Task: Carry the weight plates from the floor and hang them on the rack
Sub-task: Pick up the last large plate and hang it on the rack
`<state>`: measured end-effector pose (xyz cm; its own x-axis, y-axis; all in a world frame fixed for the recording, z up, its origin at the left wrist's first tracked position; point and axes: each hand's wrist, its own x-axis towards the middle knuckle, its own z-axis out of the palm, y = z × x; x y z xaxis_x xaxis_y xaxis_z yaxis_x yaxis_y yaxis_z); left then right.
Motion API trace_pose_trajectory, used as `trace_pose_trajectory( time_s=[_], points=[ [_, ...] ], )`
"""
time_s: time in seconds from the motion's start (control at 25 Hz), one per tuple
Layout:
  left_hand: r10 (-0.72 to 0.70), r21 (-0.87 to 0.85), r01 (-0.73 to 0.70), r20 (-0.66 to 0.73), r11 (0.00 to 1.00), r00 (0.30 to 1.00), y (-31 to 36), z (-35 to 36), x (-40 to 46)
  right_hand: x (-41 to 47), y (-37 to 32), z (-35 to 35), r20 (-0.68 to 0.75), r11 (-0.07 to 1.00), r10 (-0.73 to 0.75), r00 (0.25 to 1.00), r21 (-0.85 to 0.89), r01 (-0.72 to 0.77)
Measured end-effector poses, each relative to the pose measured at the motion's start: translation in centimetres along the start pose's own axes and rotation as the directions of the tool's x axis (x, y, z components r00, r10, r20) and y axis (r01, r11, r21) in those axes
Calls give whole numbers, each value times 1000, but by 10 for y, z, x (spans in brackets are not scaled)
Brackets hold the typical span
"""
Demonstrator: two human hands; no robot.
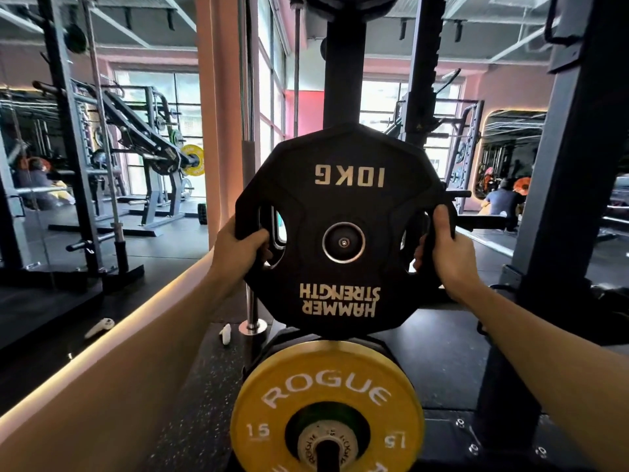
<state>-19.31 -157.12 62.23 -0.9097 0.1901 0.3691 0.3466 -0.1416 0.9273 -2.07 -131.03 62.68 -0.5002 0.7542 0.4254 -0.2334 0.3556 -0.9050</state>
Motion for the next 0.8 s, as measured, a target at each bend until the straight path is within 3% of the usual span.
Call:
trace_pose_trajectory(
  time_s=[0.16, 0.8],
  points=[
    [76, 92, -77, 19, 993, 997, -1, 1, 20, 14, 8, 4, 20, 997, -10, 1000, -72, 11],
    [90, 142, -97, 54, 985, 994, -14, 21, 62, 63, 28, 16, 71, 954, 7, 997, -299, 15]
  ],
)
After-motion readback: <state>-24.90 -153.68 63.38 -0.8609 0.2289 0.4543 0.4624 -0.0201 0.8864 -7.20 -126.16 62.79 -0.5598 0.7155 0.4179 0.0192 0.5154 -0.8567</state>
